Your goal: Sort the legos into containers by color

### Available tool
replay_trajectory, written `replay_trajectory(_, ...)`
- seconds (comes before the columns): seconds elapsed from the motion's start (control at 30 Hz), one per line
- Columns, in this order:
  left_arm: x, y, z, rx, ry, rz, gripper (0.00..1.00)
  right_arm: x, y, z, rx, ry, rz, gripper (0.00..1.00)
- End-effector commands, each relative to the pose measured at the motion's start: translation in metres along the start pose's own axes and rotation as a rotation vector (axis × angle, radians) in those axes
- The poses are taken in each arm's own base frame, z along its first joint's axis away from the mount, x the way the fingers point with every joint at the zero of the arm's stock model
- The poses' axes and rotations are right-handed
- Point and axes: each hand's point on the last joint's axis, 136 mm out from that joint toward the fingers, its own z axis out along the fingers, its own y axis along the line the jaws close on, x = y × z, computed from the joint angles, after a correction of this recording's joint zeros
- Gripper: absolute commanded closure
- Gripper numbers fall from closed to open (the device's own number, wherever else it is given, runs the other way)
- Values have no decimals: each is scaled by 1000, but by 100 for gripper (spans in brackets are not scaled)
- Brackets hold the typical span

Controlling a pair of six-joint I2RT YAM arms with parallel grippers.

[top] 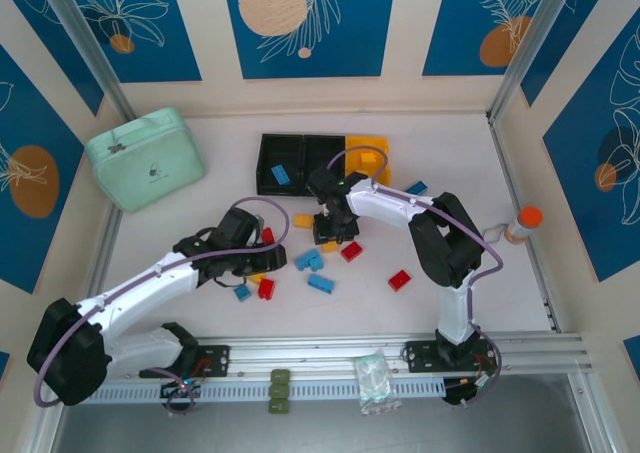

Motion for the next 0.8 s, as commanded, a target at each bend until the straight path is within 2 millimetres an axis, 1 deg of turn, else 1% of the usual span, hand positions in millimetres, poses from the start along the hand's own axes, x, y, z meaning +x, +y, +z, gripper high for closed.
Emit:
replay_trajectory(0.0,3,1,3,10,17,-18,34,-3,3,-4,12,-2,-30,54)
replay_trajectory(0.13,2,0,2,12,14,-17,34,-3,2,-6,20,-5,-32,55)
replay_trajectory(0.2,1,-1,1,15,13,-17,34,-6,2,-11,24,-21,-33,56)
replay_trajectory(0.3,1,-3,2,17,14,-13,33,-12,0,-28,18,-58,-30,56)
replay_trajectory(0.43,-5,-11,2,46,4,-6,34,-24,-7,-55,-4,-110,-9,56)
replay_trajectory(0.6,-18,-30,5,94,-4,14,34,-49,-32,-85,-9,-182,40,56)
replay_trajectory(0.7,-27,-43,8,121,-5,26,34,-68,-52,-98,-1,-226,81,56)
replay_trajectory(0.77,-33,-51,9,135,-5,36,34,-84,-66,-106,0,-258,119,56)
